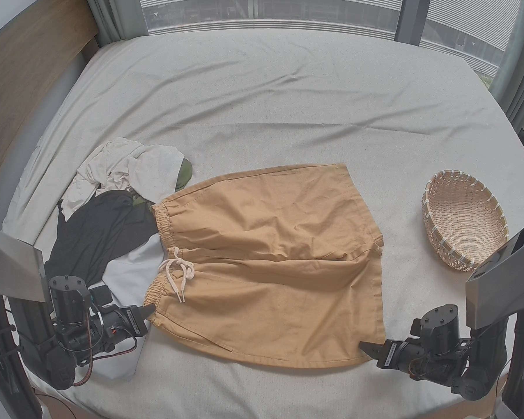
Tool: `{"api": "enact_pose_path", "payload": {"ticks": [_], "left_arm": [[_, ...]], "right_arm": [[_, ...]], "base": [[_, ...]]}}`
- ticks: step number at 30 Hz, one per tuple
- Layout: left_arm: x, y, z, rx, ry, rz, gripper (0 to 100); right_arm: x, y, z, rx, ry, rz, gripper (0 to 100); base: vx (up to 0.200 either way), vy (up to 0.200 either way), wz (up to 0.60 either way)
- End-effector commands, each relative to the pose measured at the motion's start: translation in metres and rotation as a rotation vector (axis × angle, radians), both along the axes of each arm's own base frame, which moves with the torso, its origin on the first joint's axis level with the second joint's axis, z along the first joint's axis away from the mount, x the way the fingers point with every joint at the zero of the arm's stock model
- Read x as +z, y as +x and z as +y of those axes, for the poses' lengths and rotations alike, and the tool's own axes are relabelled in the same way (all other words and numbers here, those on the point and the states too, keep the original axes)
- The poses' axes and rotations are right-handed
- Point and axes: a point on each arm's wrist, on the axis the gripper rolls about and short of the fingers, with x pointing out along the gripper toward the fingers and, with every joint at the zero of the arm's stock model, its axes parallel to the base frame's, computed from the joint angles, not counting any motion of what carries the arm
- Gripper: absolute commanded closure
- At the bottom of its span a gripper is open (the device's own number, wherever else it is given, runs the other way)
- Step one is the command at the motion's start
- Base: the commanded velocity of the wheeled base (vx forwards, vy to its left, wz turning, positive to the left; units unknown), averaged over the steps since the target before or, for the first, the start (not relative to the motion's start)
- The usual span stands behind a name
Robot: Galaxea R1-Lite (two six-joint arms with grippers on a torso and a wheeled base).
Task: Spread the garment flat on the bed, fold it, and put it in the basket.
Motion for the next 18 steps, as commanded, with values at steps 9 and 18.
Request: {"api": "enact_pose_path", "payload": {"ticks": [9,18], "left_arm": [[0.001,-0.001,0.000,0.002,0.000,-0.002,100],[0.015,-0.011,0.000,-0.045,-0.033,-0.035,100]], "right_arm": [[0.000,-0.003,-0.002,-0.007,-0.004,0.016,100],[0.036,-0.015,-0.016,0.020,-0.050,-0.032,100]], "base": [[0.000,0.000,0.00],[0.000,0.000,0.00]]}}
